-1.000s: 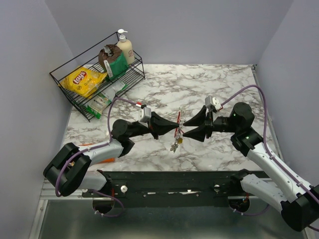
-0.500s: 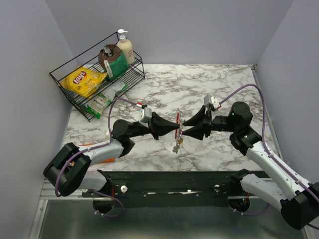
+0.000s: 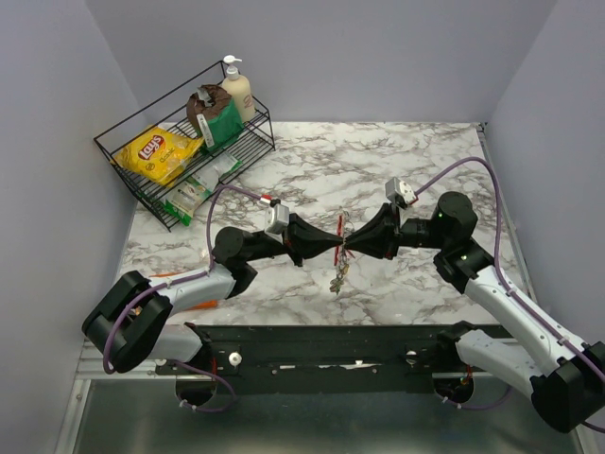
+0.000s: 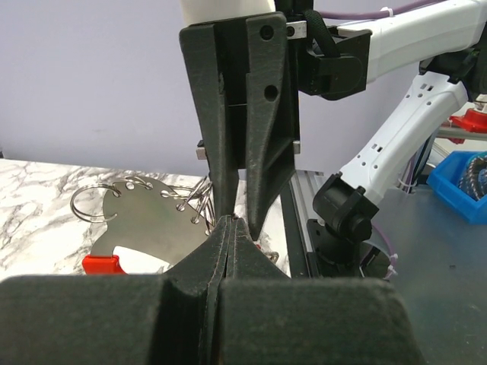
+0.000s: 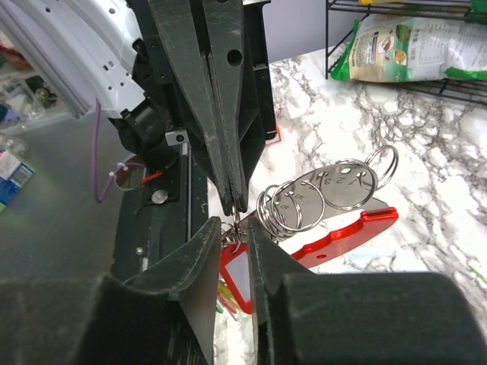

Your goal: Put the keys on the keyring

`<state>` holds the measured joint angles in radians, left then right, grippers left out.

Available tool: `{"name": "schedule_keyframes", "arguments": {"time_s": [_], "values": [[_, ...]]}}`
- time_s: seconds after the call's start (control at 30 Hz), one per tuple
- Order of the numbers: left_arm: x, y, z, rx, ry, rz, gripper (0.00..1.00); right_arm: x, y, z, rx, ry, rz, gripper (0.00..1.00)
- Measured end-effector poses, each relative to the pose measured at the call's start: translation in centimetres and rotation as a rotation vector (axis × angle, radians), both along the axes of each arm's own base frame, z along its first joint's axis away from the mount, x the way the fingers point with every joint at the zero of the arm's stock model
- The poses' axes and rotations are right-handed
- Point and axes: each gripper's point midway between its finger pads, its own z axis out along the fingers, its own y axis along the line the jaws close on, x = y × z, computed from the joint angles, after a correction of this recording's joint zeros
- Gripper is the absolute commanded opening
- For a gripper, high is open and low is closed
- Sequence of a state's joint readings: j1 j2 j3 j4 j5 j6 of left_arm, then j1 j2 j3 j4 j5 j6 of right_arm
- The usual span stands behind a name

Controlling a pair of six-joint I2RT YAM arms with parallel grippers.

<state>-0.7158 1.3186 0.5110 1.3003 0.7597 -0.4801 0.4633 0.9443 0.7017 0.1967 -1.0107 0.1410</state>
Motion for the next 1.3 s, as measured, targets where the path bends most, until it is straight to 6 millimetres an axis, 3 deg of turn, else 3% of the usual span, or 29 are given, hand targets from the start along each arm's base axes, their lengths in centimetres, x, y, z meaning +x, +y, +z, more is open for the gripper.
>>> {"name": "schedule_keyframes", "arguments": {"time_s": [0.07,0.1,0.37,0.43,0.47,0.63,0.7,0.77,0.87,1.07,1.17,1.3], "values": [[0.0,0.0,0.0,0.0,0.0,-0.001,0.0,0.0,0.0,0.0,0.002,-0.002,0.003,0.1],[-0.1,0.0,0.0,0.0,0.0,-0.002,0.0,0.0,0.0,0.1,0.002,-0.004,0.006,0.01],[-0.2,-0.1,0.0,0.0,-0.001,-0.006,0.0,-0.3,0.1,0.1,0.004,0.0,0.022,0.01],[-0.2,-0.1,0.0,0.001,-0.001,-0.01,0.16,-0.3,0.1,0.0,0.003,0.001,0.023,0.01],[-0.3,-0.1,0.0,0.001,-0.001,-0.012,0.34,-0.3,0.1,0.0,0.002,0.001,0.024,0.01],[-0.9,-0.2,1.1,-0.006,0.0,-0.061,0.6,-0.5,0.0,0.0,-0.016,0.015,0.031,0.01],[-1.3,-0.3,2.5,-0.021,-0.03,-0.09,0.69,-0.6,-0.1,0.0,-0.026,0.02,0.031,0.01],[-1.6,-0.2,4.5,-0.043,-0.098,-0.094,0.86,-0.7,-0.2,0.1,-0.038,0.024,0.032,0.01],[-1.8,0.3,7.3,-0.028,-0.158,-0.066,0.97,-0.8,-0.3,0.0,-0.062,0.036,0.031,0.01],[0.6,0.3,12.1,0.146,-0.176,0.07,0.99,-0.9,-0.6,-0.3,-0.116,0.065,0.032,0.01],[1.9,0.2,11.8,0.296,-0.122,0.099,0.99,-0.6,-0.5,-0.6,-0.144,0.09,0.04,0.01],[3.0,0.6,8.6,0.518,-0.005,0.115,0.95,-0.4,-0.4,-1.7,-0.177,0.137,0.052,0.01]]}}
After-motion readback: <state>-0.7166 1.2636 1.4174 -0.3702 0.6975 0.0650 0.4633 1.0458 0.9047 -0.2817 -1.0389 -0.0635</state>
